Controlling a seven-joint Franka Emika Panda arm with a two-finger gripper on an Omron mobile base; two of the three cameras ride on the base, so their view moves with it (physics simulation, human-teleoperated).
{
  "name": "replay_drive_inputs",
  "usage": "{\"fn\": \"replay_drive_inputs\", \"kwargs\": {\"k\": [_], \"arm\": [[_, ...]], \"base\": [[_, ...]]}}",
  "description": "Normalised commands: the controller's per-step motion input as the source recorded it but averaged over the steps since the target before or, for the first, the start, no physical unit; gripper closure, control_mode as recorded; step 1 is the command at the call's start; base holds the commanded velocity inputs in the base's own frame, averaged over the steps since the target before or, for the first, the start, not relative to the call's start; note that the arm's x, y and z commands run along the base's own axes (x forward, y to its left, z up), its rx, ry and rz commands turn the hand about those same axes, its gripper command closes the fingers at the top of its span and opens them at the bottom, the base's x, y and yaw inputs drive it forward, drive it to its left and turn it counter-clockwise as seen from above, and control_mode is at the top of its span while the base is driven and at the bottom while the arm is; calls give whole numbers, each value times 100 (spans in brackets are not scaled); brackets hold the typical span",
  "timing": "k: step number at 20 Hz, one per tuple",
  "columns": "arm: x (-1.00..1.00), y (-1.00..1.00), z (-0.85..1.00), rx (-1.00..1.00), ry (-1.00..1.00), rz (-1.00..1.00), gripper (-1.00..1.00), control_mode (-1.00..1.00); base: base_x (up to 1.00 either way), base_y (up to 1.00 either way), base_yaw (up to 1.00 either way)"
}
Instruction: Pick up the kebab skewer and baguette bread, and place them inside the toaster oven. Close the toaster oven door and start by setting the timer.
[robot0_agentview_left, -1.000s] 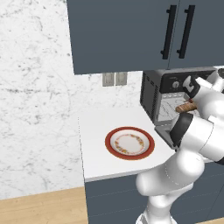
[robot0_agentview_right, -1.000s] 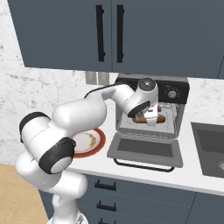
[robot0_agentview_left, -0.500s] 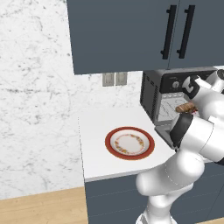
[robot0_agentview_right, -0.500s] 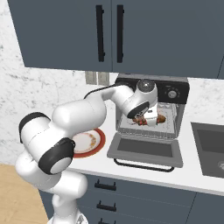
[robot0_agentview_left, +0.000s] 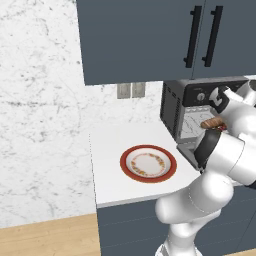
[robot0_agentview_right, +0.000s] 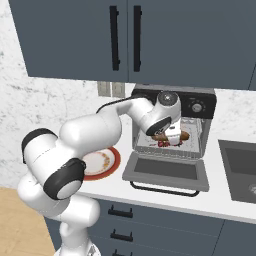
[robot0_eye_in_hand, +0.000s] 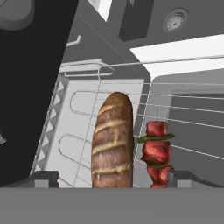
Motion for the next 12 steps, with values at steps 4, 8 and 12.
{"fn": "replay_drive_inputs", "kwargs": {"k": [4,8,12], "arm": [[-72,-47,3,0,-8,10,-100,-100],[-71,-21,0,-4,-11,17,-100,-100],[-15,-4,-2,-18,-12,25,-100,-100]], "base": [[0,0,0],[0,0,0],[0,0,0]]}}
